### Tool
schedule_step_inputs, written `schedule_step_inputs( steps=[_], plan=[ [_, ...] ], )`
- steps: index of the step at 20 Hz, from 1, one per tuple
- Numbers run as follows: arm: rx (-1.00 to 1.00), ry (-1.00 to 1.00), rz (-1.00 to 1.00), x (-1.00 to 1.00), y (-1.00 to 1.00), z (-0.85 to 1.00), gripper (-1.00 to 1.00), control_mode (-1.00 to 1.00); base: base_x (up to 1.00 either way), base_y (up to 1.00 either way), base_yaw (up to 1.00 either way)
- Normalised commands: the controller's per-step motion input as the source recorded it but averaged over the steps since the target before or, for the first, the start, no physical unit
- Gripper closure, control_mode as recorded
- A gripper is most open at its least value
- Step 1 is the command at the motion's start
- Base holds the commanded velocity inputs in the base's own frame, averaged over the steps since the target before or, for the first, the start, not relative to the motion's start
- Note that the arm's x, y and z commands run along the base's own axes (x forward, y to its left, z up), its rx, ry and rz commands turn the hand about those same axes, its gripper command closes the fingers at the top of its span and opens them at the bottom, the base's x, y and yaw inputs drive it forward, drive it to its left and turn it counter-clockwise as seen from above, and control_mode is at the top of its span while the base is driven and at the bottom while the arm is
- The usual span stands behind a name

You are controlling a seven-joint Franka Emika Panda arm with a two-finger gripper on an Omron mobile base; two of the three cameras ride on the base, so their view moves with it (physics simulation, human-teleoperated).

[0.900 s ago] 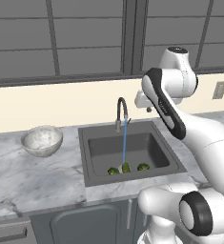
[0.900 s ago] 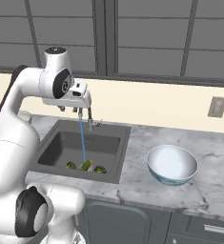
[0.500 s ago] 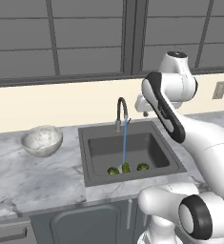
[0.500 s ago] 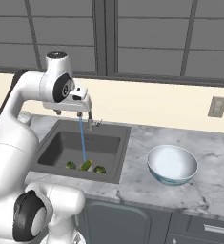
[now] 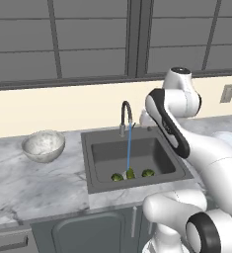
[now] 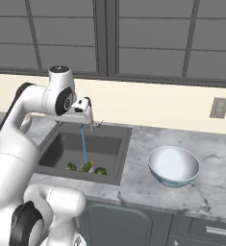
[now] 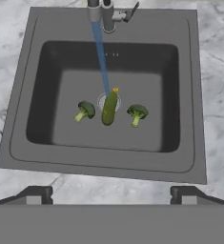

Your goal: Pick the broccolis from the sink and place them in one bowl. Place the cucumber in the other bowl. Then turn off the sink faucet.

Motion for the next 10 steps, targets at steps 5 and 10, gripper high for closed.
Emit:
schedule_step_inputs(
  steps=[5,10],
  plan=[
    [0.00,0.03,0.00,0.00,0.00,-0.43,-1.00,-1.00,0.00,0.00,0.00],
    [0.00,0.07,0.00,0.00,0.00,-0.43,-1.00,-1.00,0.00,0.00,0.00]
  ],
)
